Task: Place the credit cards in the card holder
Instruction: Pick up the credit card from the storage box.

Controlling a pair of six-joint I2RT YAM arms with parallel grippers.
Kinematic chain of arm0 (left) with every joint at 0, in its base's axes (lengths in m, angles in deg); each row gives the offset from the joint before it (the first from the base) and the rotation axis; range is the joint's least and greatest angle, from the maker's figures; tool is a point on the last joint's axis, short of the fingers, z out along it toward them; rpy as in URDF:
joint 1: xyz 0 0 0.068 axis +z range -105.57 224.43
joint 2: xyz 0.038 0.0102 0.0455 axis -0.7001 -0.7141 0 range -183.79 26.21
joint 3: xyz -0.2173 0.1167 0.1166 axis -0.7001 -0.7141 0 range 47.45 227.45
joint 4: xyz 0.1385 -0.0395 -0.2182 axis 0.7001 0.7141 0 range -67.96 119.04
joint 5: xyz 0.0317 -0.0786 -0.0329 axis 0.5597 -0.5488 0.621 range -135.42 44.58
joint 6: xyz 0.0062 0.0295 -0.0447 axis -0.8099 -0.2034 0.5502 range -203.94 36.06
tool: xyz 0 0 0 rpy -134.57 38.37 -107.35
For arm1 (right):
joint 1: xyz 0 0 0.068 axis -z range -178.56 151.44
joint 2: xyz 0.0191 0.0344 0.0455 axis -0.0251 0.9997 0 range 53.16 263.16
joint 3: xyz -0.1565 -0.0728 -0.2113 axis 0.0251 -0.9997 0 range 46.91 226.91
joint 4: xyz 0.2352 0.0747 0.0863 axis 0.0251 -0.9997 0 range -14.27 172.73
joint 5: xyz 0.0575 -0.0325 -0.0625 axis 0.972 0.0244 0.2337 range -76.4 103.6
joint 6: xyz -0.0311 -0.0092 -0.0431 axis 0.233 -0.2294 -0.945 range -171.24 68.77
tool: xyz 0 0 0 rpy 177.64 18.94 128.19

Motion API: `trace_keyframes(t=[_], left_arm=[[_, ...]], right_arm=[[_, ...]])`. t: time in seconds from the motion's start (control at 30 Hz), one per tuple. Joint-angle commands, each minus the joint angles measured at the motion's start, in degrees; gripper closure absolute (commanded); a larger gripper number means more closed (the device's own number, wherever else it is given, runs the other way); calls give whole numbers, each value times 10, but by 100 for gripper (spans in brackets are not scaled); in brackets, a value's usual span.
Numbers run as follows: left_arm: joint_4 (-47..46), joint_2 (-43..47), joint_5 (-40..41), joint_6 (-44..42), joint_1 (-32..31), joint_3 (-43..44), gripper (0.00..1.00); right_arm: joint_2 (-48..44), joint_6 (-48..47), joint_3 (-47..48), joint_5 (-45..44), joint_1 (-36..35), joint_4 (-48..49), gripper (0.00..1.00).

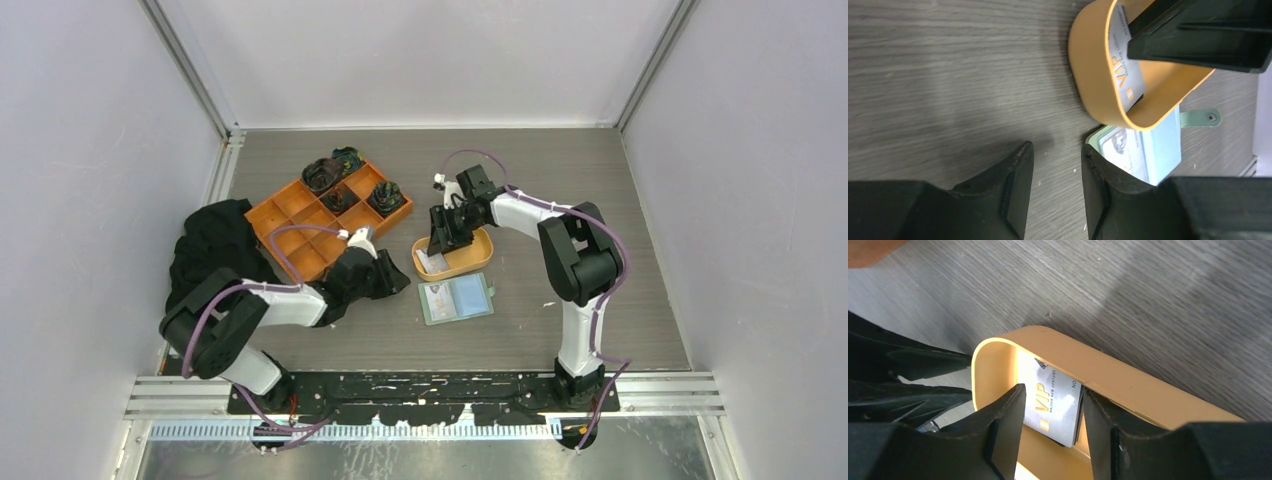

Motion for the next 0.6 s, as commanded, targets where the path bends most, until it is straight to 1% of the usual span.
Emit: trace_keyframes(t=[0.0, 0.07, 0.2, 0.37, 0.57], left_arm=[[-79, -54, -62, 6, 7, 30, 60], [-96, -73, -69, 11, 10, 33, 61], [-102, -95, -76, 12, 11, 42, 61], [-97, -106, -79, 9, 10, 51, 62], [-94, -111, -85, 7, 11, 57, 62]], right_arm=[[11, 27, 12, 50, -1, 9, 49], [10, 45, 10, 70, 2, 17, 50], [6, 75, 5, 112, 10, 36, 53], [-3, 110, -3, 162, 20, 63, 55], [-11, 140, -11, 195, 24, 88, 56]])
